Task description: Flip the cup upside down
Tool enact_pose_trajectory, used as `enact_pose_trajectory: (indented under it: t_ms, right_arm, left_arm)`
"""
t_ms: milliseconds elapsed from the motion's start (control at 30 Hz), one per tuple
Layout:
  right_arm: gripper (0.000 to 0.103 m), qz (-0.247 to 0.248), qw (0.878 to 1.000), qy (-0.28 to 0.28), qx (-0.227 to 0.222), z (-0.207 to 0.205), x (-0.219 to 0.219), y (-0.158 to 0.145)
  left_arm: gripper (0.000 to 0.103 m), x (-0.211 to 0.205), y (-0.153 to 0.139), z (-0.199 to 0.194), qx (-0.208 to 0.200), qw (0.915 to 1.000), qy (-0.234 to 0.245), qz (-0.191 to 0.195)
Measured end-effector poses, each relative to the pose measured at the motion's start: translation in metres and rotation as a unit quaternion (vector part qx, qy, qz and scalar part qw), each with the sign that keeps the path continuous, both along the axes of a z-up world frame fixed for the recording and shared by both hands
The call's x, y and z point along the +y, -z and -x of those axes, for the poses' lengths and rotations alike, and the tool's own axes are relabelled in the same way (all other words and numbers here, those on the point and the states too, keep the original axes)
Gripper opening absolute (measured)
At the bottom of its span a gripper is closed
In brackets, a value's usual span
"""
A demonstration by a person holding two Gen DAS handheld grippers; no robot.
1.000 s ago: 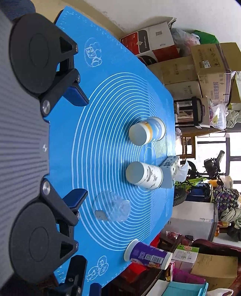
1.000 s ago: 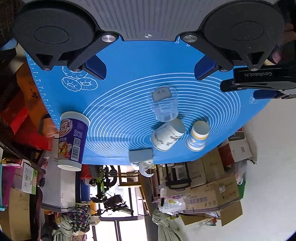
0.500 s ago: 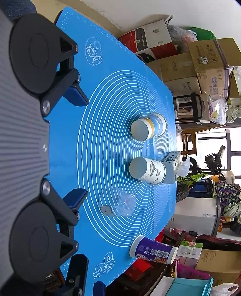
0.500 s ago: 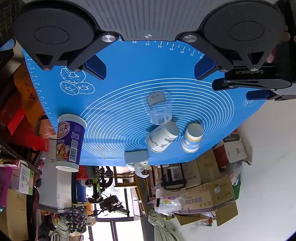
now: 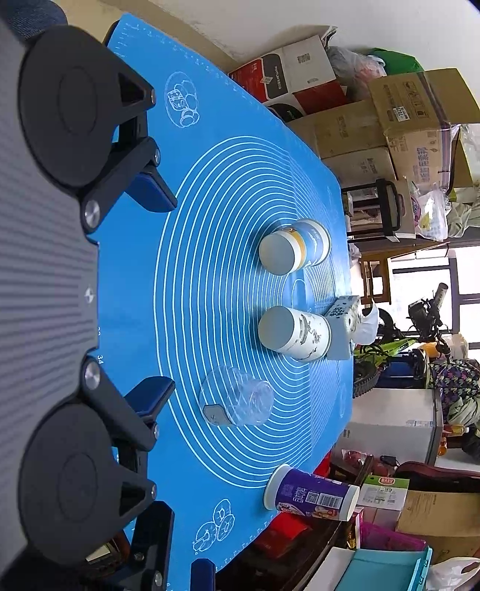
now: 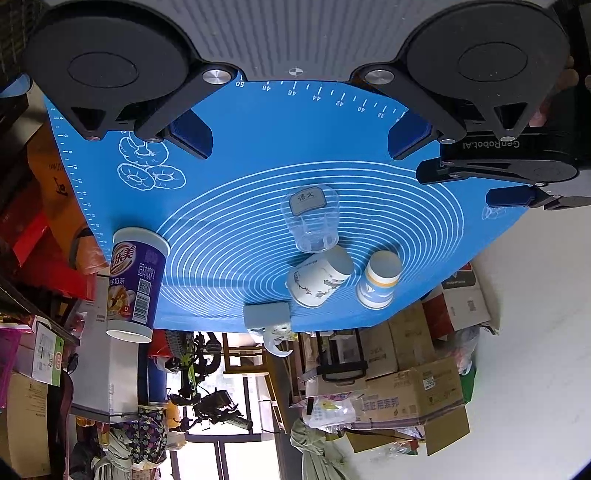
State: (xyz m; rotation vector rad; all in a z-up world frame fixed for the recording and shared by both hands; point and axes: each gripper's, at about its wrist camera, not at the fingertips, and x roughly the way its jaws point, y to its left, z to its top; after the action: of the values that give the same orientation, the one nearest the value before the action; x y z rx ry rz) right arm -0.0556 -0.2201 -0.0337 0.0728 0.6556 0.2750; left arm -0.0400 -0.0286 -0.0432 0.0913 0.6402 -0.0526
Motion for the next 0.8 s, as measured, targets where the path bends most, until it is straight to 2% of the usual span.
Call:
enact_pose_trajectory:
  t_ms: [800]
  right_arm:
    - [0.100,0.000,1.000,0.000,-0.001,0.0019,-0.0027,0.0003]
  left_arm:
    - [0.095,-0.0059,0.0014,0.0007,-0.003,0.9999,0.009,-0.011]
